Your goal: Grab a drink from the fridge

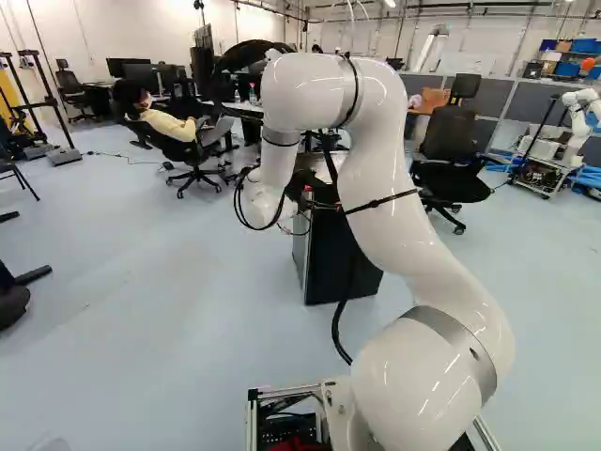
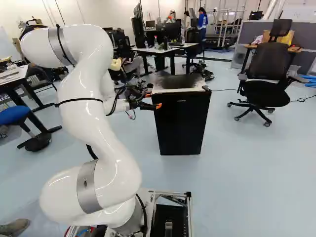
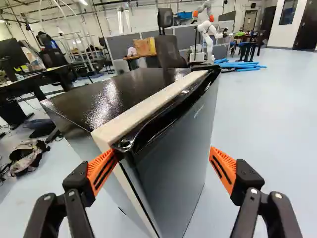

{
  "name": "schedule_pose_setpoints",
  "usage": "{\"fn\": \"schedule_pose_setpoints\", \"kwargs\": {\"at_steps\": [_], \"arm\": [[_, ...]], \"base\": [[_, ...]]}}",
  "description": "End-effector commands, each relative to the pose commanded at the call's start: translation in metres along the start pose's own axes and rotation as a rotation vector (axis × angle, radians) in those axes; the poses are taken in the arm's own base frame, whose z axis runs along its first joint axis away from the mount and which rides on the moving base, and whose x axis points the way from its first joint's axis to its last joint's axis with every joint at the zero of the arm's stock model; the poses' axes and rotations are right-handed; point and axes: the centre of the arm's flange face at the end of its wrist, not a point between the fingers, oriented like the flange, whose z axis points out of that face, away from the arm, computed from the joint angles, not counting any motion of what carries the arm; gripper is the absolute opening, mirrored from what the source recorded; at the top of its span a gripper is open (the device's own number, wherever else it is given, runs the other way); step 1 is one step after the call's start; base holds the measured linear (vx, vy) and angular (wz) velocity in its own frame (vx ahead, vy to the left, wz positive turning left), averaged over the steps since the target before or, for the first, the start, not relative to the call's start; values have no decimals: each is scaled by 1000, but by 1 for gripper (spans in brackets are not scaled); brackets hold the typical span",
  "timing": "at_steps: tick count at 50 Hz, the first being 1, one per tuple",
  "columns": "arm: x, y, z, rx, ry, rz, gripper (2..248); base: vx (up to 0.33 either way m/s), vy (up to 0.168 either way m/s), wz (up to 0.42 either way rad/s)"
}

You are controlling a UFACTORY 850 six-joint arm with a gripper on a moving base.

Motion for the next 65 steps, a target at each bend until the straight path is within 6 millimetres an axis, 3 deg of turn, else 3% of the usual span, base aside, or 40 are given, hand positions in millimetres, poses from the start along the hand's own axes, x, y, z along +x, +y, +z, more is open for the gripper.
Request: {"fn": "schedule_pose_setpoints", "kwargs": {"at_steps": [33, 65], "arm": [[3, 13, 3, -15, -2, -10, 247], [6, 62, -31, 0, -26, -88, 247]], "base": [[0, 0, 0], [0, 0, 0]]}}
